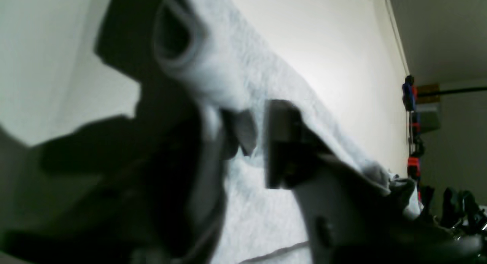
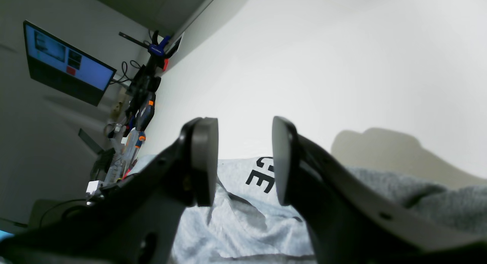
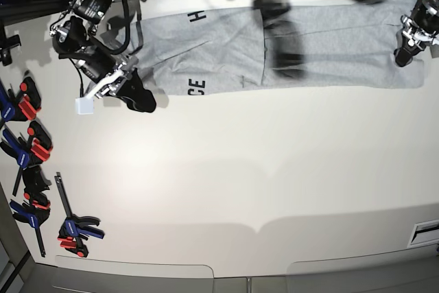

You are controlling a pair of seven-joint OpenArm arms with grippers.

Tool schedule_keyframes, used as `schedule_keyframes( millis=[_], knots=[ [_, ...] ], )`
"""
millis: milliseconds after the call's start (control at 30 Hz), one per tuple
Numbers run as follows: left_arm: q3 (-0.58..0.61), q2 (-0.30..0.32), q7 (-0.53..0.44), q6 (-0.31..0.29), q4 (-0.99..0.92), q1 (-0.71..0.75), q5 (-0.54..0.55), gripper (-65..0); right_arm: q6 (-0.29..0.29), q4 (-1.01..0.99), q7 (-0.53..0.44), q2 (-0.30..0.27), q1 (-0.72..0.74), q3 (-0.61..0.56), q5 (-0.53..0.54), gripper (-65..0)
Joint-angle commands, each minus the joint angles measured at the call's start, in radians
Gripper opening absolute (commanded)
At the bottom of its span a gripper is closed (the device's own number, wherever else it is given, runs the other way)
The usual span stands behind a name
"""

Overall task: Fold the T-shirt properly
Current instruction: 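Withdraw the right gripper and move the left gripper to the shirt's end, then grasp the shirt end with the left gripper and fold it toward the lettering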

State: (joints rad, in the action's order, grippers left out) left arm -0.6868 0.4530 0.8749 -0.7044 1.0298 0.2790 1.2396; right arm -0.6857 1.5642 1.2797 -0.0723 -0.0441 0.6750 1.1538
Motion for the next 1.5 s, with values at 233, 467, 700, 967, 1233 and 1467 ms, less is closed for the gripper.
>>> schedule_keyframes(
  millis=[233,467,700,967,1233,1467],
  knots=[
    [0.000,0.013,0.014,0.006,0.018,-0.005,0.069,-65.0,-0.012,0.018,-0.017,-0.011,0.016,-0.001,0.023,-42.8],
    [0.000,0.007,0.063,0.006,0.201,0.006,0.070,-65.0,-0.012,0.018,-0.019,-0.013,0.016,0.060,0.023,-42.8],
    [0.002,-0.109,0.128,0.006,0.487,0.019,0.070,-65.0,-0.012,0.018,-0.019,-0.074,0.012,0.172,-0.001,-42.8],
    [0.043,-0.178,0.151,0.006,0.583,0.024,0.071,-65.0,-0.012,0.018,-0.027,-0.154,0.008,0.212,-0.056,-42.8],
    [0.209,-0.210,0.176,0.006,0.691,0.054,0.069,-65.0,-0.012,0.018,-0.061,-0.170,0.008,0.212,-0.111,-42.8],
    [0.327,-0.214,0.196,0.006,0.777,0.053,0.057,-65.0,-0.012,0.018,-0.065,-0.170,0.008,0.212,-0.111,-42.8]
  ],
)
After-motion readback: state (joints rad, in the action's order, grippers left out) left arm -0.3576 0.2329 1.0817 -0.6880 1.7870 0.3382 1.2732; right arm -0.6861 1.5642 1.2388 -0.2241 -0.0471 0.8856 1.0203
